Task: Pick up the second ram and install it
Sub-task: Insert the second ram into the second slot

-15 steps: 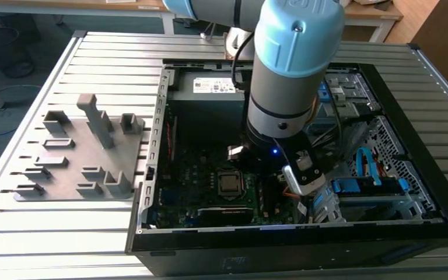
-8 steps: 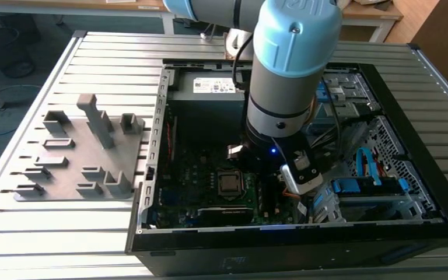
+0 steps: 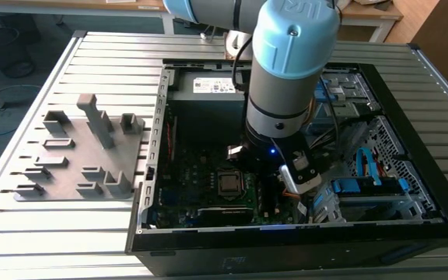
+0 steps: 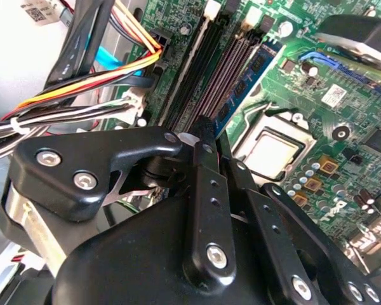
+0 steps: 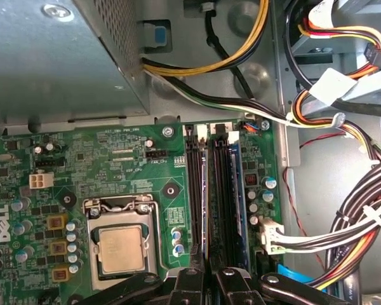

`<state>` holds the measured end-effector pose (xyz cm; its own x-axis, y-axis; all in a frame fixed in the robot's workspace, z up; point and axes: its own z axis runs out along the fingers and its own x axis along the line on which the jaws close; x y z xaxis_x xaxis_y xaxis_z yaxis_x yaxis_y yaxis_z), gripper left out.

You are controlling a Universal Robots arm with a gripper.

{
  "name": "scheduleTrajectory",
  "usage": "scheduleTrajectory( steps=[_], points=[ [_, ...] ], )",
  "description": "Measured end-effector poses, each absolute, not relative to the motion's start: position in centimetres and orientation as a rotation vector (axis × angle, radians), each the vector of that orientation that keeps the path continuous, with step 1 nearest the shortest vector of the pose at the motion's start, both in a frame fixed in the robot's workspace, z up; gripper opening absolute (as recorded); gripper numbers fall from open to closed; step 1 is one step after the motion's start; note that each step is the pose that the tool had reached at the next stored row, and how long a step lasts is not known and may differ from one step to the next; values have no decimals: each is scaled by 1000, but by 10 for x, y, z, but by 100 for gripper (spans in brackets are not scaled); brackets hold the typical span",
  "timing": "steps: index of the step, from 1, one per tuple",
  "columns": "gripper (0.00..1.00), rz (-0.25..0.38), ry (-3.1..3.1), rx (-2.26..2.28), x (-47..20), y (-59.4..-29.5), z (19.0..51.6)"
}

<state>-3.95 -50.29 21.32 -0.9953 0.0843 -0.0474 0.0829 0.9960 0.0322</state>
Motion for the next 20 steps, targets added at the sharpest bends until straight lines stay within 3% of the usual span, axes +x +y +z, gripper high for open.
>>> scheduleTrajectory(
  steps=[20],
  points=[
    [14,43,3090,129,-39,-497,208]
  ],
)
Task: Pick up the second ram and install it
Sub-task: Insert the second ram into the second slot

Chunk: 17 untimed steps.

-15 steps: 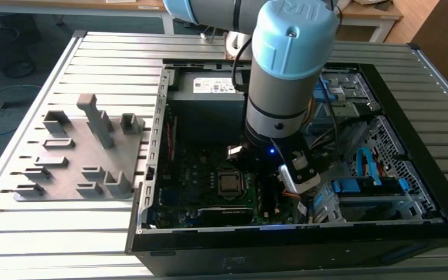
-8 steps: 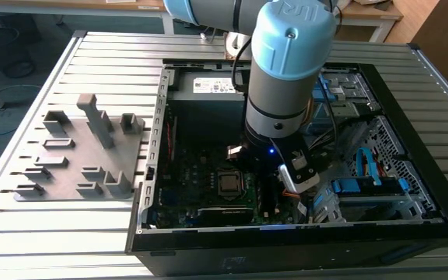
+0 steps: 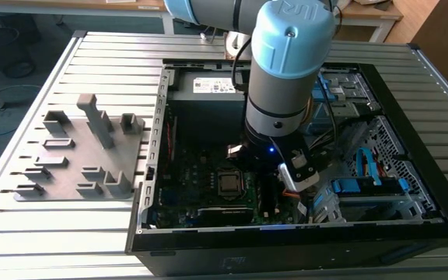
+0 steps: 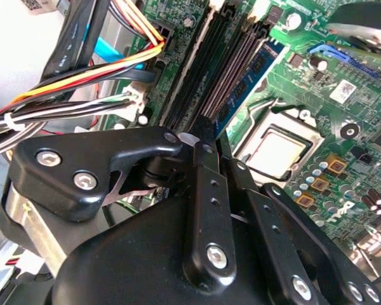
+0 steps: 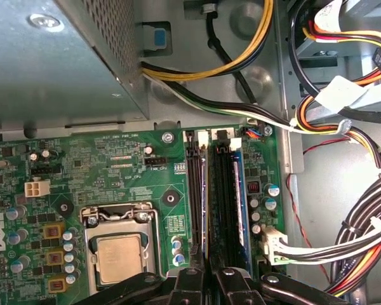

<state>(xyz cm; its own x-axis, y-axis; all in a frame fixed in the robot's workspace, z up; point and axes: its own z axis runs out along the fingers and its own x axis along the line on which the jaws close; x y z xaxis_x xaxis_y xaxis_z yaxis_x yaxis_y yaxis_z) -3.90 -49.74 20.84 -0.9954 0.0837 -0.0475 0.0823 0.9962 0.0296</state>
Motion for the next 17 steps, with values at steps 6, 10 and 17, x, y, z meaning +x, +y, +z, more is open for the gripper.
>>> scheduleTrajectory(
  steps=[6,10,17],
  points=[
    [14,32,3090,127,-38,-497,209],
    [14,27,3090,125,-38,-497,210],
    [14,16,3091,114,-36,-496,212]
  ],
)
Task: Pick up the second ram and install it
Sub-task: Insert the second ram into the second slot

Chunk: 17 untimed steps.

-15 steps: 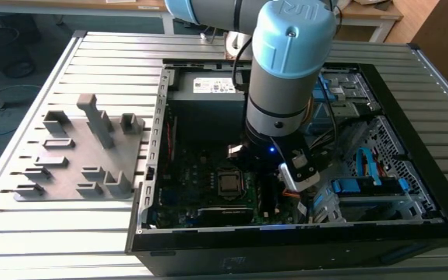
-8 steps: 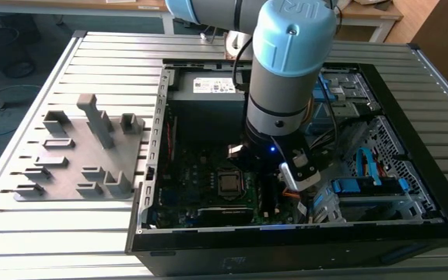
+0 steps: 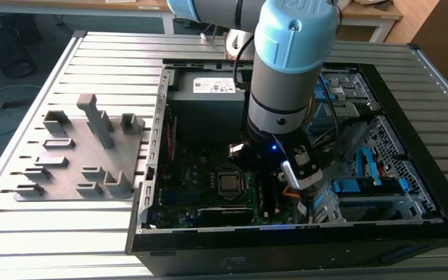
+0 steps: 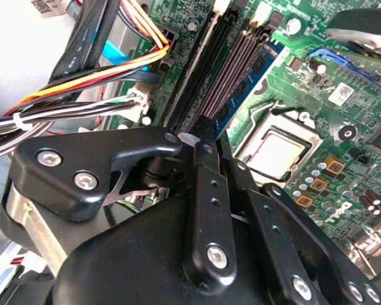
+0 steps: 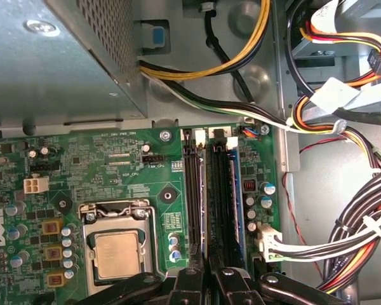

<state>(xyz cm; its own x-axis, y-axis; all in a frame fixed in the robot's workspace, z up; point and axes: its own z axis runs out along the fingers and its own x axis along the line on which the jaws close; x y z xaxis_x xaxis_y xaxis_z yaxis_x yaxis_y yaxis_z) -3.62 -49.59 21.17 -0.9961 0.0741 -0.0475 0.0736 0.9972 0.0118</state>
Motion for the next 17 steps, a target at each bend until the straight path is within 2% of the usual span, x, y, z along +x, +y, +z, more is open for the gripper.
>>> scheduleTrajectory(
  steps=[17],
  points=[
    [14,16,3104,23,-30,-496,208]
  ],
)
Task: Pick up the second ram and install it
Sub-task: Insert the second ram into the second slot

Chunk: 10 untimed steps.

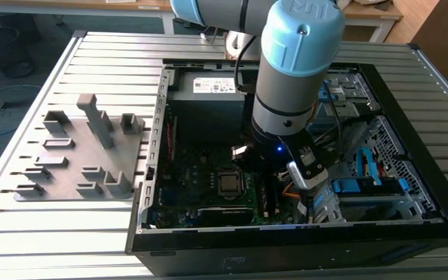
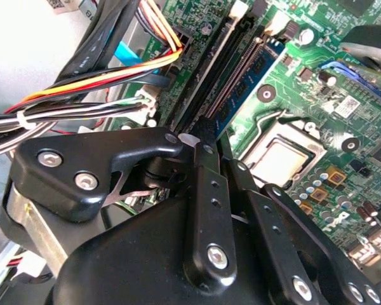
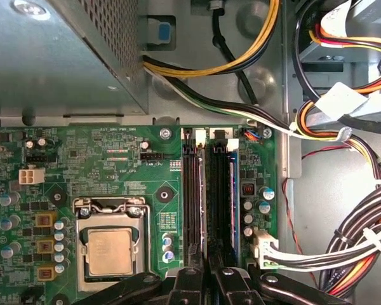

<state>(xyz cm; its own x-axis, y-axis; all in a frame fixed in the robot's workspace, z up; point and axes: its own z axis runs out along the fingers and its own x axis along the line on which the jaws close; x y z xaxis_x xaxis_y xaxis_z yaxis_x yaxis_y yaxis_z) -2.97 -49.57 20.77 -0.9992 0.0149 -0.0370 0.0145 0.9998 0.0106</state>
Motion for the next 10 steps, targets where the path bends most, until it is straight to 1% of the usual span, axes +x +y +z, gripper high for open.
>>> scheduleTrajectory(
  steps=[10],
  points=[
    [14,17,3105,-3,-29,-495,207]
  ],
)
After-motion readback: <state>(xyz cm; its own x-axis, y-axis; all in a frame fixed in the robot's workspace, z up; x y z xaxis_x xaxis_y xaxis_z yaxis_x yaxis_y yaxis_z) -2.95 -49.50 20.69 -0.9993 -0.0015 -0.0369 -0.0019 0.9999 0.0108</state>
